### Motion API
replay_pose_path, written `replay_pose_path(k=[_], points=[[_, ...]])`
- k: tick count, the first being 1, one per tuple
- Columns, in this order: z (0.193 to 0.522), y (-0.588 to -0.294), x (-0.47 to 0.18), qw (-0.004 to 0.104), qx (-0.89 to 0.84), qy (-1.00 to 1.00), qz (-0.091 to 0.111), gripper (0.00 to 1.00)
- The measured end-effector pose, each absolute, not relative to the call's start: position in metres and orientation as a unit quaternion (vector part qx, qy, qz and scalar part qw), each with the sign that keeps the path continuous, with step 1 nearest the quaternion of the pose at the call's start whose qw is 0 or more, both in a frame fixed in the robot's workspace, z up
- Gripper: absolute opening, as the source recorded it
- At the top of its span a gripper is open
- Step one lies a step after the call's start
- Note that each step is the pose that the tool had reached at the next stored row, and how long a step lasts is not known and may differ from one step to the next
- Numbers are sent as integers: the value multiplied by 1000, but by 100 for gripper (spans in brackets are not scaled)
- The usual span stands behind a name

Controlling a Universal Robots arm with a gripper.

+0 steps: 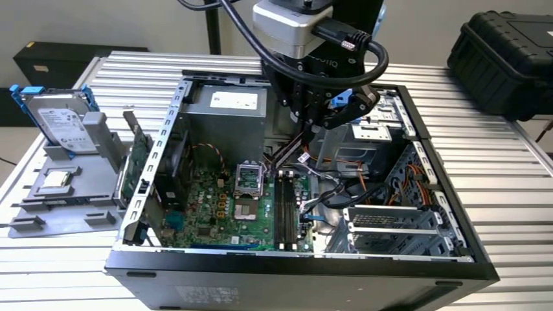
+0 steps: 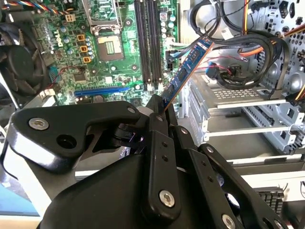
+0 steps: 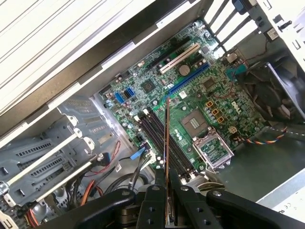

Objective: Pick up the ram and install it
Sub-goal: 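Insert the ram into the slot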

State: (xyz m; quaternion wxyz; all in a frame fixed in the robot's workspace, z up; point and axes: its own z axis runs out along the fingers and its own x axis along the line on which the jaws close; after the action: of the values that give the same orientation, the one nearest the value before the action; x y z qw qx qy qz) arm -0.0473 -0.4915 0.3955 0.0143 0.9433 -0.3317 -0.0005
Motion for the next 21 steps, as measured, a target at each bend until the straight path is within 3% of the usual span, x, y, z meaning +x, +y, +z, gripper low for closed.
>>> replay_pose_path(k=[21], points=[[395,-491,-47,14,970,-243,1,0]])
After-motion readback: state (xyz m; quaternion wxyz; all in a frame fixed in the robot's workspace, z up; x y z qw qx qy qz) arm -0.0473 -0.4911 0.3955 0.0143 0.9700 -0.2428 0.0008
